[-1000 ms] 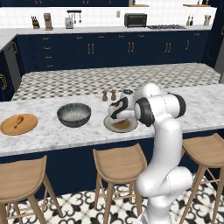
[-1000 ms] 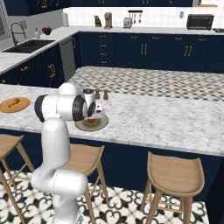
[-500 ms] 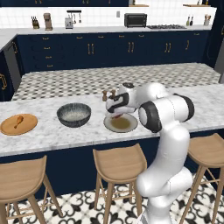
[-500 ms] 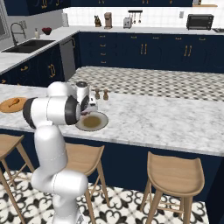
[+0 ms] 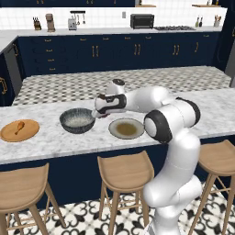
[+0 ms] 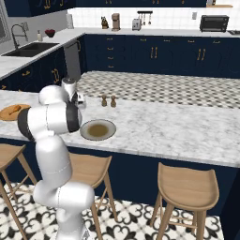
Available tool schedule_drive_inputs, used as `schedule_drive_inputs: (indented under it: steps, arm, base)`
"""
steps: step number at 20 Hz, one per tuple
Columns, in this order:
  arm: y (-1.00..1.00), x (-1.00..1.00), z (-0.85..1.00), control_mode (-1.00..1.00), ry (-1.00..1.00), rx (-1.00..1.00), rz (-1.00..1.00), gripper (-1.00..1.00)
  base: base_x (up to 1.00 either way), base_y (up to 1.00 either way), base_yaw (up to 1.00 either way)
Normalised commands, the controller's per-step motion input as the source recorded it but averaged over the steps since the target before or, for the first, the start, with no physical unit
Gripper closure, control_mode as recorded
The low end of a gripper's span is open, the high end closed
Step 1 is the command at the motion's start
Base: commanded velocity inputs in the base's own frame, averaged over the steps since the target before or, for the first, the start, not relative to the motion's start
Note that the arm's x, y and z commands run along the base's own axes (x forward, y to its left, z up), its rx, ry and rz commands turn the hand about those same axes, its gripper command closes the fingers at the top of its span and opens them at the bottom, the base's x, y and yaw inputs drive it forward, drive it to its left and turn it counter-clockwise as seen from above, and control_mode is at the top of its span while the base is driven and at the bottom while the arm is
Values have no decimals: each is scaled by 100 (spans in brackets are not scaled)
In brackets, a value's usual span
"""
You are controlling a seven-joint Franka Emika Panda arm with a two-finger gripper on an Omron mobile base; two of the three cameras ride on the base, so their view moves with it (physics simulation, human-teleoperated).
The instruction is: Pick the chicken drumstick and tomato from their plates and place them in the bowl. Then put the bowl in the fridge.
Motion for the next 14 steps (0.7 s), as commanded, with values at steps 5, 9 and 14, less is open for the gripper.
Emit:
schedule_drive_inputs:
  steps: [5,9,14]
  arm:
    - [89,27,10,-100,6,2,4,100]
    - [72,54,-42,-100,10,0,5,100]
    - [36,52,-50,-100,11,-2,1,100]
  base:
    - [0,0,0]
    - [0,0,0]
    - [0,0,0]
